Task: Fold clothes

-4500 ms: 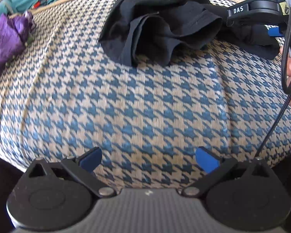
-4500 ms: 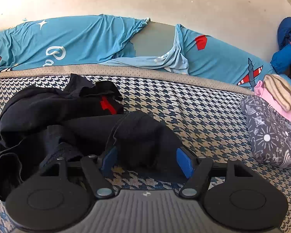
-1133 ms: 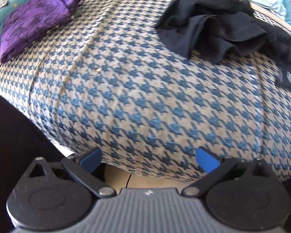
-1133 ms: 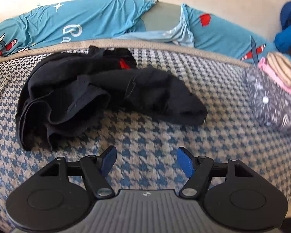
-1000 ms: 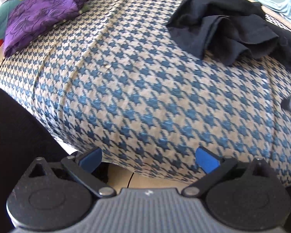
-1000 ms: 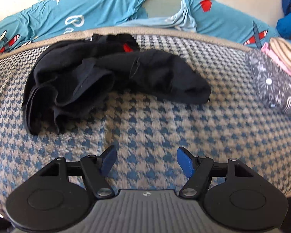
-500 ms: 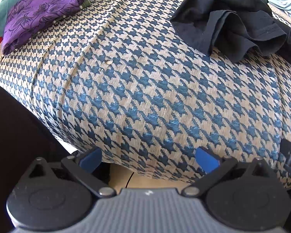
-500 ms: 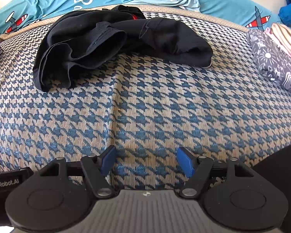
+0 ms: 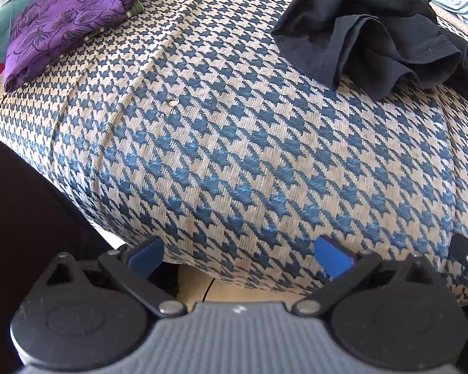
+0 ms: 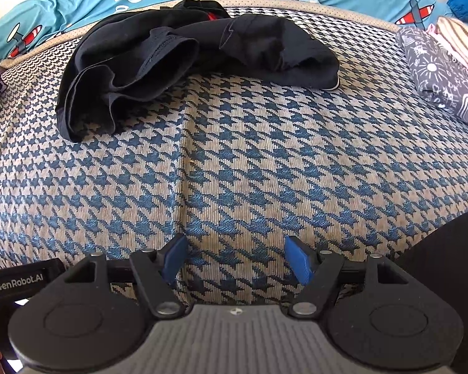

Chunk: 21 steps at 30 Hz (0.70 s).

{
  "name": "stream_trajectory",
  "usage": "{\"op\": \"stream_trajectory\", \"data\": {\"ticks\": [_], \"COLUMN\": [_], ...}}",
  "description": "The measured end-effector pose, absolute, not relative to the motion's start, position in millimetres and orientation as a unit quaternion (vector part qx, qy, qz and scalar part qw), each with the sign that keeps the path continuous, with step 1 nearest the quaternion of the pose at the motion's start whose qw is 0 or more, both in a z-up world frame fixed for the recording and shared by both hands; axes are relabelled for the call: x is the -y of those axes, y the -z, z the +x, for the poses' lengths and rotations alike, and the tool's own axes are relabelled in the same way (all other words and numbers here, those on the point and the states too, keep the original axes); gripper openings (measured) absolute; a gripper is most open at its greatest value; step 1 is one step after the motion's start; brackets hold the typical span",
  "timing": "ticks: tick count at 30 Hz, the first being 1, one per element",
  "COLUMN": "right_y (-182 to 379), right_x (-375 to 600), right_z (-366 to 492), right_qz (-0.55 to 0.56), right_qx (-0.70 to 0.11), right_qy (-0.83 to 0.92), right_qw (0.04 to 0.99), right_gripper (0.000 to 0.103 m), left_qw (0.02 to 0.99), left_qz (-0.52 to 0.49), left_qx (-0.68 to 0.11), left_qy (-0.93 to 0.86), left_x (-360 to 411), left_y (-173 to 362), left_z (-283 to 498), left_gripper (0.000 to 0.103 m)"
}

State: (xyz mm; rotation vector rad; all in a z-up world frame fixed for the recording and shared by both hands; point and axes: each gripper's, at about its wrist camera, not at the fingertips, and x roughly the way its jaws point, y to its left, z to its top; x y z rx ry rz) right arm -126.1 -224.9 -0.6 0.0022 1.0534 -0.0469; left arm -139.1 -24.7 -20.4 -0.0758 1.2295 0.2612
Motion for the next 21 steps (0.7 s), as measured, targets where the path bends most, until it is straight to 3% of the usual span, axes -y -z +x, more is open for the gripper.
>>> {"op": "stream_trajectory", "data": {"ticks": [21], "right_y": [-1.9], "right_x": [235.1], "right_z": [-137.0], "right_qz": [-0.007], "right_qx": [-0.498], "right_qy": [0.051], "right_qw": [0.865], "right_gripper": [0.068], "left_qw": [0.817], "left_qz": [-0.009], "left_qx": [-0.569], "left_qy": [-0.098], "left_x": [51.0], "left_y": [20.9], "left_z": [-138.1], "left_gripper": [0.103]}}
